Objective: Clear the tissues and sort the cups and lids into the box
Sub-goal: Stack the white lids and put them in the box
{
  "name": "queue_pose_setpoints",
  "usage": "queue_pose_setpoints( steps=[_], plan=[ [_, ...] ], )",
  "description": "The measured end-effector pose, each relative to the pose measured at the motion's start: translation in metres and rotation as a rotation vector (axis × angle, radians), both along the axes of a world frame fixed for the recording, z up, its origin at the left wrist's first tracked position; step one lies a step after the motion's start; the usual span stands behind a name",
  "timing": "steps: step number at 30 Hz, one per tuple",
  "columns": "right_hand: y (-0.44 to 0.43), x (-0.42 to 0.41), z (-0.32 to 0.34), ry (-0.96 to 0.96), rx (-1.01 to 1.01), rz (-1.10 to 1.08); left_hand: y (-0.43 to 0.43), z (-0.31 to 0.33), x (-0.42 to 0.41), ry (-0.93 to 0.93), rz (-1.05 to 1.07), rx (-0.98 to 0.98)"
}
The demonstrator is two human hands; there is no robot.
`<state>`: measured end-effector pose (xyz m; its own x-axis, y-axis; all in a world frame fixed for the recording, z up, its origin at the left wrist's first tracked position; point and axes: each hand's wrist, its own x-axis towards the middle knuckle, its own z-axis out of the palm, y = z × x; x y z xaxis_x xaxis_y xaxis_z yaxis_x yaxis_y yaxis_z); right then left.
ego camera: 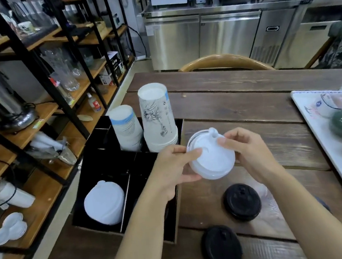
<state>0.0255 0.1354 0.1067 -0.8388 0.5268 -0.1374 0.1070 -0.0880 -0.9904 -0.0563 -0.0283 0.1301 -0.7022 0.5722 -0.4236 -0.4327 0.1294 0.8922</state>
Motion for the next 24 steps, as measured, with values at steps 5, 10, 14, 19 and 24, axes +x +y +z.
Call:
queue_pose_setpoints(
  steps=[5, 10, 14, 19, 24],
  plan=[
    [-0.045, -0.001, 0.026, 0.043, 0.067, 0.059, -0.051, 0.012, -0.005, 0.013, 0.006, 0.016],
    [-0.095, -0.020, 0.027, -0.007, 0.123, 0.165, -0.108, 0.010, -0.016, 0.010, 0.097, -0.046],
    [-0.135, -0.054, 0.014, -0.076, 0.096, 0.273, -0.152, 0.001, -0.030, 0.002, 0.230, -0.103],
    [-0.174, -0.097, -0.012, -0.148, 0.158, 0.376, -0.187, -0.021, -0.047, -0.014, 0.385, -0.189],
    [-0.195, -0.123, -0.032, -0.257, 0.254, 0.410, -0.201, -0.044, -0.061, 0.031, 0.488, -0.238]
  ],
)
